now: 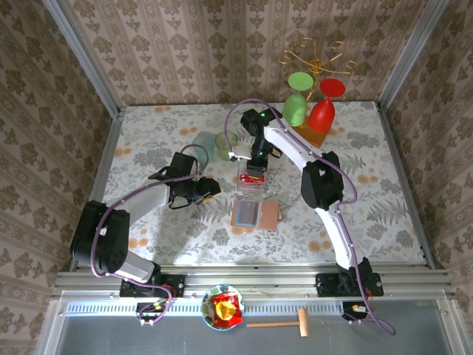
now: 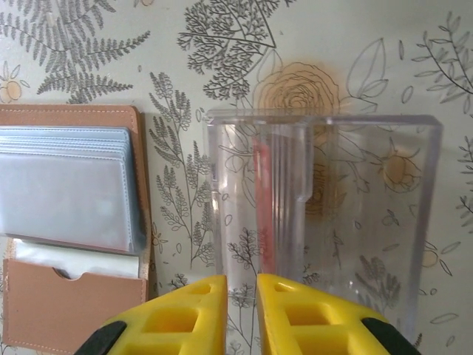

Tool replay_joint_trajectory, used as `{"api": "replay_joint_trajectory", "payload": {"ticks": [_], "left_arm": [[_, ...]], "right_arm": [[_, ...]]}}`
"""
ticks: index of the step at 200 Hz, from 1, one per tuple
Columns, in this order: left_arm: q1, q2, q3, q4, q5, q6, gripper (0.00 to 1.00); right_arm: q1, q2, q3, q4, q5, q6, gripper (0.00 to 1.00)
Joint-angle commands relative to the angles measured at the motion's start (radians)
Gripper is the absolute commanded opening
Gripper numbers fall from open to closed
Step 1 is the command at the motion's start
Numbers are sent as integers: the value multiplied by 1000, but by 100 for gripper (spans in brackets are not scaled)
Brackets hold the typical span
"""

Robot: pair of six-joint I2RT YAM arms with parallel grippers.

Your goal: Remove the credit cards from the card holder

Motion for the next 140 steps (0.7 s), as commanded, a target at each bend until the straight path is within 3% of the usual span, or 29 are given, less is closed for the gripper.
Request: {"api": "replay_joint_trajectory", "payload": {"ticks": [1,63,101,140], "left_arm": [[8,-28,-23,9,13,-15,41],[8,-54,-49,33,12,-31,41],[8,-46,-53,49,22,-35,41],[6,-41,-57,60,30,-41,41]], "right_arm": [[-3,-45,12,25,44,43,17],[25,-116,-69,133,87,95,11],[58,-171,-200,246,140,132,0],[83,-199,-283,314,187,160,0]]}}
